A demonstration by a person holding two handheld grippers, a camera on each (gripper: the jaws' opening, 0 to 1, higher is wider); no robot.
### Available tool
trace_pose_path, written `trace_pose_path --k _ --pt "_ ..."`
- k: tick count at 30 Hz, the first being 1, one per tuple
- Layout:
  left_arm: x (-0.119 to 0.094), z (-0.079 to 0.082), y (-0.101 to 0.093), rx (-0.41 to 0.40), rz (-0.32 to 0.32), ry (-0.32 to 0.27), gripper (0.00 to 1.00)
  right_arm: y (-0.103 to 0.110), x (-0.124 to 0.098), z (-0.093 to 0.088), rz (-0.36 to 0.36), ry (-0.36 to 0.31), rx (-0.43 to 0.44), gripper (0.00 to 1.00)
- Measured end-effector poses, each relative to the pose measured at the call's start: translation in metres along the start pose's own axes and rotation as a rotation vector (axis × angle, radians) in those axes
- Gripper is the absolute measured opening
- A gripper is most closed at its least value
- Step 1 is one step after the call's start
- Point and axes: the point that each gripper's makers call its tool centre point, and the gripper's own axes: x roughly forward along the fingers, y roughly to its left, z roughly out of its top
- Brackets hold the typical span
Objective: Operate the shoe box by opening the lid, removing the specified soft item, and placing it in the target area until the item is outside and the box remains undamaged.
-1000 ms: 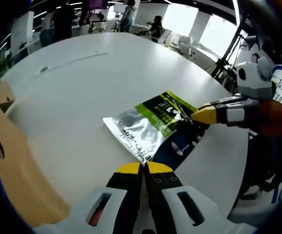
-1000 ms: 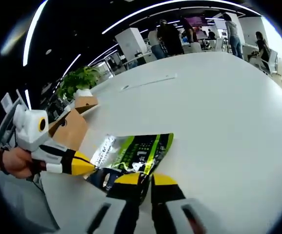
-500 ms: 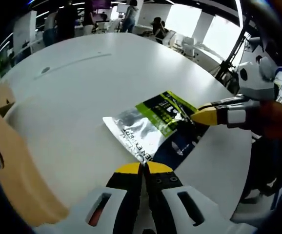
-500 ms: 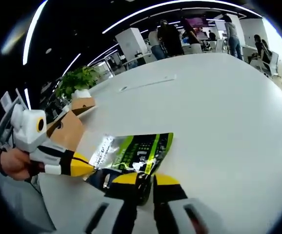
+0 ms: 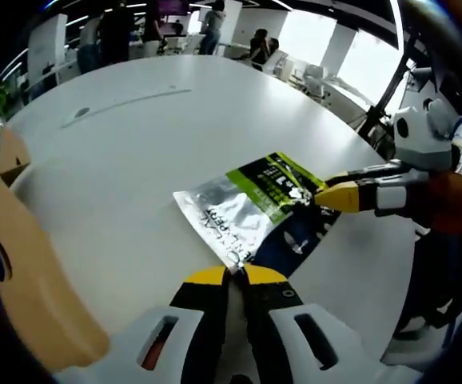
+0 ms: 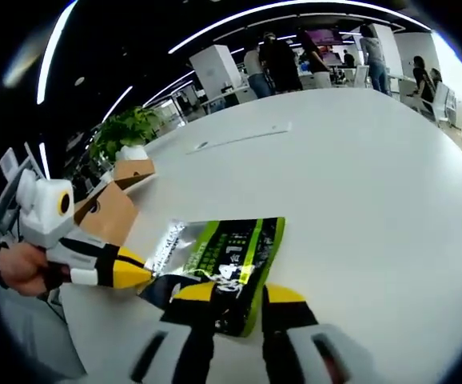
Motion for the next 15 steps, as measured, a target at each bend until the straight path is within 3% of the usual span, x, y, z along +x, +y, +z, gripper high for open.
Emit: trace_pose_path --k 15 --pt "-0.012 -0.001 0.004 0.003 0.01 -0.016 0.12 -0.012 -0.014 -0.001 -0.047 -0.003 -0.017 0.24"
